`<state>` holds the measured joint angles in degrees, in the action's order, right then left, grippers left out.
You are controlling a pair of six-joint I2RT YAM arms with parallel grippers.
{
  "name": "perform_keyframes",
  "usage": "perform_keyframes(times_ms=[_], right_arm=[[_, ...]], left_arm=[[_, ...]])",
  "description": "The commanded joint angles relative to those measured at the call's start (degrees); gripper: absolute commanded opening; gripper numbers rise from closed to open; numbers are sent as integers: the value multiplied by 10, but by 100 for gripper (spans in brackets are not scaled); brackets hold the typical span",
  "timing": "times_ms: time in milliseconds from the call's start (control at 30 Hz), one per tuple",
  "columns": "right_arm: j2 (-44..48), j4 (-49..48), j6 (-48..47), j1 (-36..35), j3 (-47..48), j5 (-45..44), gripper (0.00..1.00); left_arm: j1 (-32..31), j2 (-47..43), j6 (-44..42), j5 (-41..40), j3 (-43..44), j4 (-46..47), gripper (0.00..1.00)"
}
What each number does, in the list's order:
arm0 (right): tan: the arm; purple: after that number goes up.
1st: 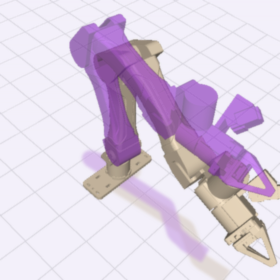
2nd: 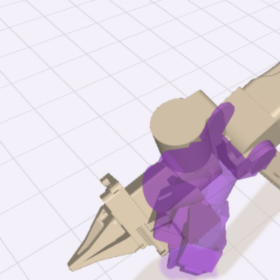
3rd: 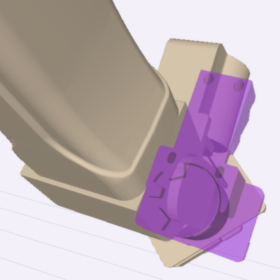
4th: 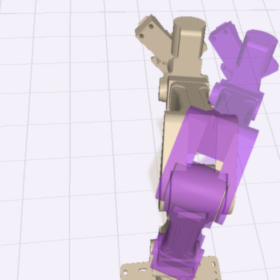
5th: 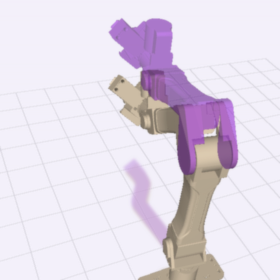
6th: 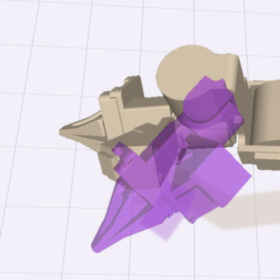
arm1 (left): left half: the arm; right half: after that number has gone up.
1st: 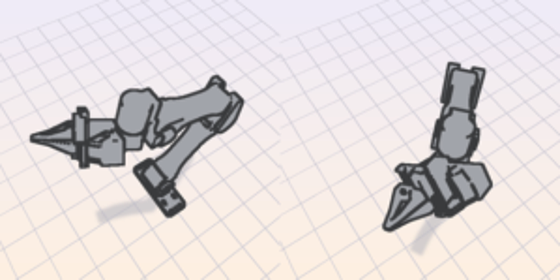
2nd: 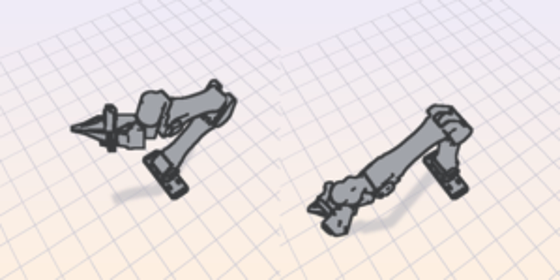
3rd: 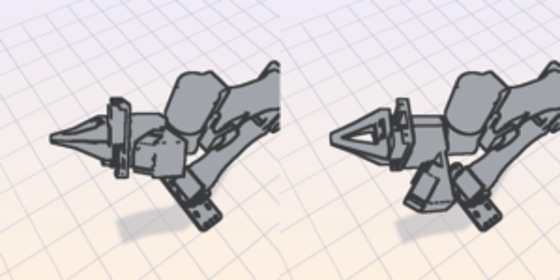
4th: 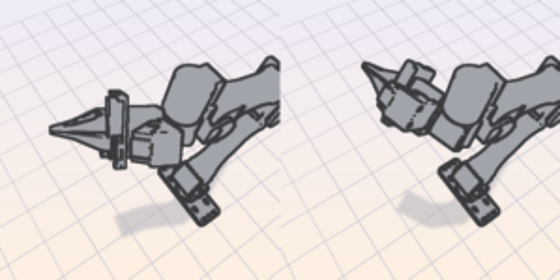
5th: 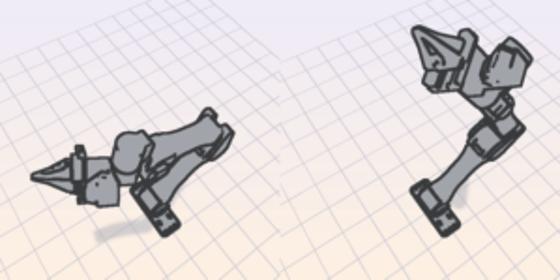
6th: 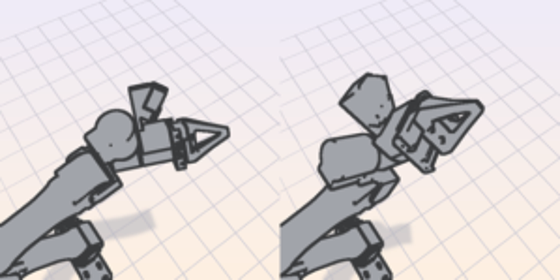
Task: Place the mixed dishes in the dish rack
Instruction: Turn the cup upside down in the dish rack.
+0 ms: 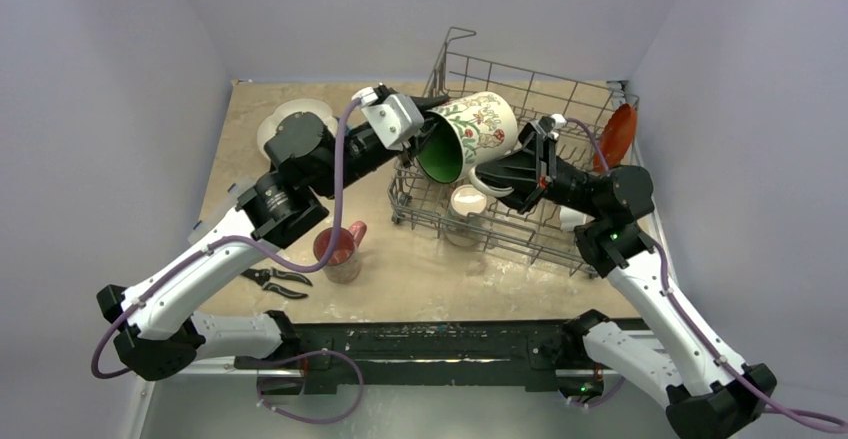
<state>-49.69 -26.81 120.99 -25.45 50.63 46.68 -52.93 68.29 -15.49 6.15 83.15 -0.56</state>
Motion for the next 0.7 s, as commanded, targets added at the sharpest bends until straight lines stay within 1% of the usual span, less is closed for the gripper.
perform_keyframes(times_ms=[0, 67, 167, 200, 233, 300, 367, 433, 467, 533, 567, 633, 667], right_arm=[[-19, -60, 20, 4, 33, -73, 0], [-17, -80, 5, 4, 25, -95, 0], [-17, -131, 12, 4, -8, -125, 0], [-17, -151, 18, 4, -22, -136, 0], [-17, -169, 22, 6, -36, -146, 0], [-21, -195, 6, 13, -55, -152, 0], [-31, -167, -45, 28, -54, -126, 0], [-37, -104, -125, 45, -40, -97, 0], [-37, -51, -176, 53, -27, -83, 0], [-39, 108, -310, 78, 14, -64, 0], [-42, 198, -399, 87, 43, -62, 0], [-57, 392, -584, 95, 118, -101, 0], [-66, 481, -684, 95, 173, -130, 0]], left_arm=[[-9, -14, 50, -9, 29, 29, 32], [-10, -25, 70, -39, 13, 15, 46], [-9, -53, 96, -87, -29, 7, 60], [-9, -64, 102, -102, -44, 7, 64], [-9, -74, 108, -117, -53, -16, 67], [-9, -94, 114, -143, -63, -48, 71], [-9, -111, 119, -180, -68, -90, 73], [-9, -128, 135, -222, -63, -140, 74], [-8, -136, 146, -238, -60, -165, 75], [-8, -155, 150, -249, -58, -201, 75], [-9, -163, 167, -245, -57, -220, 76], [-8, -177, 183, -242, -57, -243, 75], [-8, -185, 192, -246, -58, -251, 75]])
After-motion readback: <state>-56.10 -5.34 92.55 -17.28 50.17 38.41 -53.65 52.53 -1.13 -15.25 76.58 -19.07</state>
